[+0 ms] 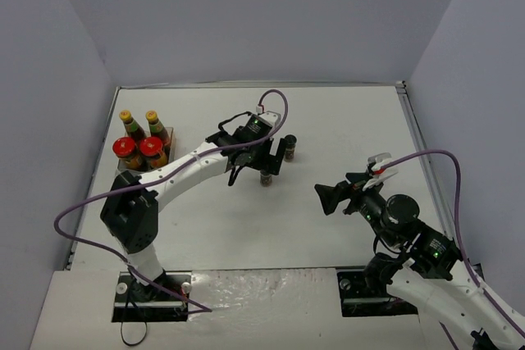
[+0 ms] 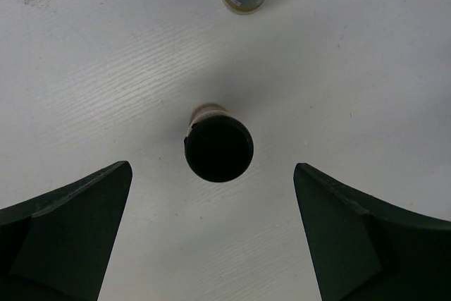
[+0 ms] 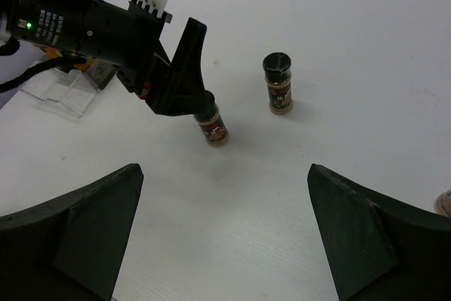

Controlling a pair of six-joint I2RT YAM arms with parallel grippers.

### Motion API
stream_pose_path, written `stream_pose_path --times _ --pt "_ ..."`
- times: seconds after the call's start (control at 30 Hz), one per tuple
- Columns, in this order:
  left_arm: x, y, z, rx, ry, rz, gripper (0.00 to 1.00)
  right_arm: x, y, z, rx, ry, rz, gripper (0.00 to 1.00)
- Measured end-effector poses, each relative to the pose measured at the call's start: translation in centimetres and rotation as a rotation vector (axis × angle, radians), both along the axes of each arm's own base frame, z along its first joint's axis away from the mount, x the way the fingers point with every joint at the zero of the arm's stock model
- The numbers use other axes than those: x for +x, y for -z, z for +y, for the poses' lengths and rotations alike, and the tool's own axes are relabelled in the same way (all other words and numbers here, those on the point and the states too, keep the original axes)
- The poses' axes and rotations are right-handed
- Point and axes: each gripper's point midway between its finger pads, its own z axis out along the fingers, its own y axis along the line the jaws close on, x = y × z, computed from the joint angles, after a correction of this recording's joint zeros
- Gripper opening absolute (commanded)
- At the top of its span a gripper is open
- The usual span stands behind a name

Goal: Organize the condiment bottles

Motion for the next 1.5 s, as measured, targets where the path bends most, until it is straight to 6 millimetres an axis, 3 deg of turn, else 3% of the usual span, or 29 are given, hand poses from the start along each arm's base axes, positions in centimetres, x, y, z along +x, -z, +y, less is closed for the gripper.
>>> stream_pose_path --times 0.33,0.6,0.87,1.1,1.23,1.3,1.5 --pt "1.5 2.0 -0.2 0.076 -0.069 0.014 0.68 -0.5 0.2 -0.5 -0.002 0.002 0.007 1.00" --pt "0.8 2.9 -0.6 0.109 -0.071 0.036 0.58 -0.5 0.3 -0.6 -0.003 0.005 0.010 1.00" --pt "0.3 3.1 -0.3 0.128 -0.084 0.047 0.19 -0.6 0.3 -0.8 -0.003 0.009 0.010 1.00" --pt "-0.2 2.3 1.1 0.162 -0.107 0.041 0.13 -0.7 0.0 -1.0 0.009 0.010 -0.001 1.00" --pt "-0.9 -0.3 3.5 0.153 -0.141 0.006 0.12 -0.7 0.0 -1.0 0.008 0.010 -0.001 1.00" --pt "-1.0 -1.9 5.8 0.132 -0.181 -0.017 0.12 -0.7 0.1 -0.9 0.005 0.010 0.001 1.00" --pt "-0.3 -4.6 17.4 0.129 -0.444 -0.045 0.11 -0.4 0.7 -0.6 -0.019 0.009 0.022 1.00"
